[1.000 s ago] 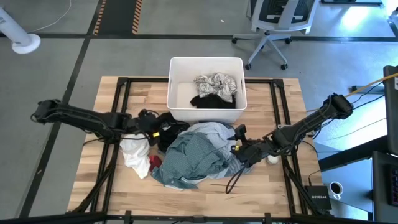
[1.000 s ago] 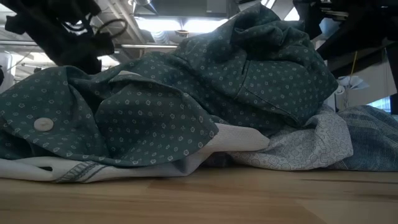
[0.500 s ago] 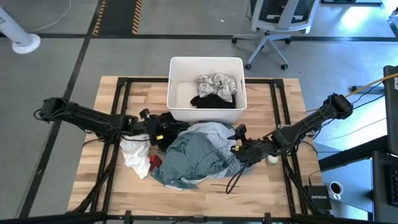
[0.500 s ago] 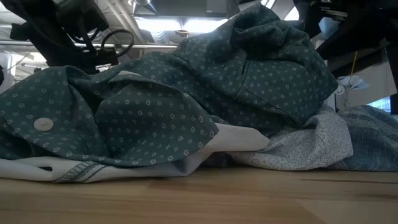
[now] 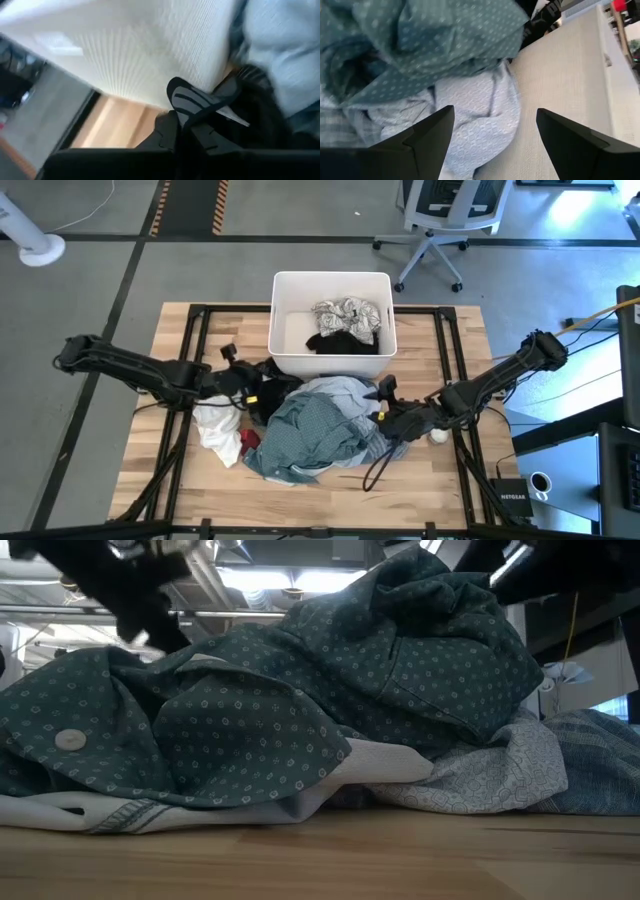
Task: Sort clothes
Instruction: Put the black boxer into the white bin
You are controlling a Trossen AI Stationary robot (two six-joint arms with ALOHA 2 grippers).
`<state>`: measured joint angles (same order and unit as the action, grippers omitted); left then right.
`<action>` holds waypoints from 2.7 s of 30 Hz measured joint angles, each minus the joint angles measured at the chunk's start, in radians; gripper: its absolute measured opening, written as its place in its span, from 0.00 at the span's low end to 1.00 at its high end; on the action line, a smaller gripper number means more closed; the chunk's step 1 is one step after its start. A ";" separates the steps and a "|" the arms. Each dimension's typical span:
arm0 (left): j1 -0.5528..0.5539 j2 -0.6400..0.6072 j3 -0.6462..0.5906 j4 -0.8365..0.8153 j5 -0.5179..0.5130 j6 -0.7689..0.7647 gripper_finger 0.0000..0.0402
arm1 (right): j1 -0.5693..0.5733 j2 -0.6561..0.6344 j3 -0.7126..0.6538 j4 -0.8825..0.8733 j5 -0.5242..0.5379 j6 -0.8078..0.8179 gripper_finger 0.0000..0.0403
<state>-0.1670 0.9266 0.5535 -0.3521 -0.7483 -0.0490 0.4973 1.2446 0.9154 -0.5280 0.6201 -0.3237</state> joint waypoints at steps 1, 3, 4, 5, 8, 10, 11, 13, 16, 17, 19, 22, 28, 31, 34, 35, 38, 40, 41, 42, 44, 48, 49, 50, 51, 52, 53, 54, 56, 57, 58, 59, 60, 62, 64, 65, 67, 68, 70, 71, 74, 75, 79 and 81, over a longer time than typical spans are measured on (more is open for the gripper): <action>-0.010 -0.011 0.017 -0.018 0.000 0.009 0.01 | 0.000 0.000 0.006 0.000 0.000 0.000 0.75; -0.038 -0.032 0.055 -0.077 0.000 0.030 0.01 | 0.000 0.000 0.012 0.003 0.000 0.000 0.75; -0.055 -0.043 0.074 -0.117 -0.001 0.040 0.01 | 0.000 0.000 0.014 0.004 0.000 0.001 0.75; -0.071 -0.054 0.089 -0.149 0.000 0.055 0.01 | 0.000 0.000 0.014 0.007 0.000 0.001 0.75; -0.124 -0.084 0.131 -0.171 0.001 0.090 0.01 | 0.000 0.000 0.015 0.022 0.000 0.001 0.75; -0.156 -0.100 0.162 -0.149 0.000 0.126 0.01 | 0.000 0.000 0.015 0.057 0.002 -0.016 0.75; -0.169 -0.106 0.175 -0.127 0.000 0.153 0.01 | 0.000 0.000 0.015 0.084 0.006 -0.032 0.75; -0.191 -0.114 0.197 -0.064 0.000 0.217 0.01 | 0.000 0.001 0.015 0.179 0.015 -0.077 0.75; -0.213 -0.116 0.216 0.053 0.009 0.317 0.01 | 0.000 0.007 0.016 0.389 -0.016 -0.197 0.75; -0.217 -0.116 0.217 0.092 0.017 0.353 0.01 | 0.000 0.011 0.016 0.445 -0.025 -0.240 0.75; -0.222 -0.115 0.217 0.171 0.058 0.417 0.01 | -0.010 0.018 0.016 0.525 -0.029 -0.306 0.75; -0.224 -0.114 0.217 0.265 0.168 0.485 0.01 | -0.055 0.036 0.016 0.598 -0.041 -0.359 0.75; -0.224 -0.071 0.217 0.433 0.374 0.625 0.01 | -0.175 0.133 0.016 0.785 -0.268 -0.337 0.75; -0.217 -0.048 0.217 0.466 0.375 0.656 0.01 | -0.212 0.210 0.016 0.942 -0.362 -0.336 0.75; -0.211 -0.034 0.217 0.464 0.372 0.634 0.01 | -0.240 0.279 0.016 1.085 -0.409 -0.336 0.75; -0.211 -0.029 0.217 0.464 0.373 0.630 0.01 | -0.248 0.298 0.016 1.119 -0.425 -0.336 0.75; -0.212 -0.013 0.217 0.474 0.376 0.632 0.00 | -0.275 0.360 0.040 1.191 -0.472 -0.325 0.75; -0.207 0.002 0.217 0.489 0.386 0.633 0.01 | -0.291 0.409 0.086 1.189 -0.516 -0.310 0.75; -0.201 0.012 0.217 0.505 0.398 0.633 0.01 | -0.297 0.433 0.109 1.186 -0.533 -0.309 0.75; -0.196 0.021 0.217 0.522 0.418 0.637 0.01 | -0.300 0.459 0.133 1.181 -0.545 -0.309 0.75; -0.190 0.039 0.217 0.542 0.446 0.654 0.01 | -0.310 0.506 0.184 1.176 -0.558 -0.309 0.75; -0.177 0.067 0.217 0.572 0.454 0.657 0.01 | -0.316 0.570 0.286 1.111 -0.582 -0.315 0.74; -0.175 0.072 0.217 0.576 0.454 0.656 0.00 | -0.315 0.582 0.309 1.090 -0.588 -0.321 0.74; -0.173 0.076 0.217 0.576 0.454 0.655 0.01 | -0.315 0.593 0.330 1.078 -0.588 -0.336 0.72; -0.171 0.080 0.217 0.576 0.454 0.648 0.01 | -0.315 0.602 0.343 1.061 -0.588 -0.343 0.70; -0.171 0.081 0.217 0.576 0.454 0.632 0.01 | -0.315 0.610 0.356 1.043 -0.588 -0.351 0.66; -0.171 0.081 0.217 0.574 0.454 0.614 0.02 | -0.315 0.614 0.364 1.038 -0.590 -0.359 0.61; -0.171 0.081 0.216 0.572 0.454 0.595 0.02 | -0.315 0.614 0.365 1.032 -0.596 -0.363 0.55; -0.172 0.082 0.216 0.574 0.456 0.569 0.03 | -0.315 0.613 0.367 1.033 -0.609 -0.371 0.39; -0.172 0.082 0.216 0.574 0.456 0.559 0.03 | -0.315 0.612 0.368 1.031 -0.611 -0.384 0.31; -0.172 0.082 0.216 0.575 0.456 0.549 0.03 | -0.315 0.609 0.368 1.027 -0.612 -0.393 0.22; -0.172 0.082 0.216 0.574 0.456 0.530 0.03 | -0.315 0.606 0.368 1.026 -0.612 -0.406 0.13; -0.171 0.082 0.216 0.575 0.455 0.510 0.03 | -0.315 0.602 0.368 1.024 -0.612 -0.420 0.08; -0.170 0.082 0.216 0.580 0.449 0.466 0.04 | -0.315 0.596 0.368 1.028 -0.611 -0.440 0.05; -0.165 0.082 0.216 0.585 0.440 0.422 0.05 | -0.315 0.587 0.367 1.015 -0.595 -0.441 0.09; -0.160 0.081 0.216 0.584 0.438 0.404 0.06 | -0.315 0.585 0.367 1.016 -0.586 -0.441 0.10; -0.151 0.080 0.216 0.578 0.432 0.358 0.10 | -0.315 0.578 0.367 1.010 -0.578 -0.446 0.09; -0.146 0.080 0.216 0.574 0.426 0.324 0.12 | -0.315 0.577 0.367 1.010 -0.578 -0.451 0.07; -0.134 0.080 0.216 0.569 0.423 0.233 0.18 | -0.315 0.569 0.367 1.002 -0.578 -0.471 0.04; -0.127 0.080 0.216 0.570 0.423 0.214 0.22 | -0.315 0.566 0.367 0.998 -0.577 -0.480 0.04; -0.118 0.070 0.216 0.562 0.423 0.212 0.31 | -0.315 0.544 0.367 0.983 -0.551 -0.493 0.04; -0.117 0.062 0.216 0.556 0.421 0.212 0.34 | -0.315 0.532 0.367 0.979 -0.538 -0.495 0.05; -0.119 0.001 0.218 0.500 0.419 0.200 0.44 | -0.315 0.460 0.365 0.919 -0.508 -0.533 0.05; -0.120 -0.036 0.218 0.470 0.420 0.190 0.47 | -0.315 0.414 0.365 0.888 -0.481 -0.554 0.04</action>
<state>-0.2871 0.8908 0.7716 0.1175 -0.3286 0.1413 0.1825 1.6583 1.2808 0.3598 0.1393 -0.8774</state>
